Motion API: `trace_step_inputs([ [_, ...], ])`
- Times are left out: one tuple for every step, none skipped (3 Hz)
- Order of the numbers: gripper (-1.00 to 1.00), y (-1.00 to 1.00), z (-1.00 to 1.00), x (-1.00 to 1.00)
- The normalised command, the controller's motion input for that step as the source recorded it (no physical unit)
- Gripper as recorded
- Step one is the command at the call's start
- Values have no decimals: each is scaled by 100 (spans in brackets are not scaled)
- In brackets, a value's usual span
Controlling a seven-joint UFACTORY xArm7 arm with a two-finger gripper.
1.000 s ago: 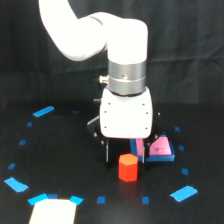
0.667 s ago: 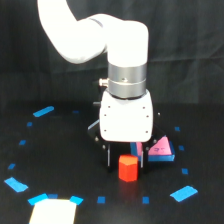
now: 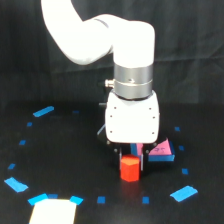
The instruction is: Pick up the red object from the table
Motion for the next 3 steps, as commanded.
trace_step_inputs([
  [-79,-38,100,57],
  [-100,-15,100,-80],
  [-59,36,100,9],
])
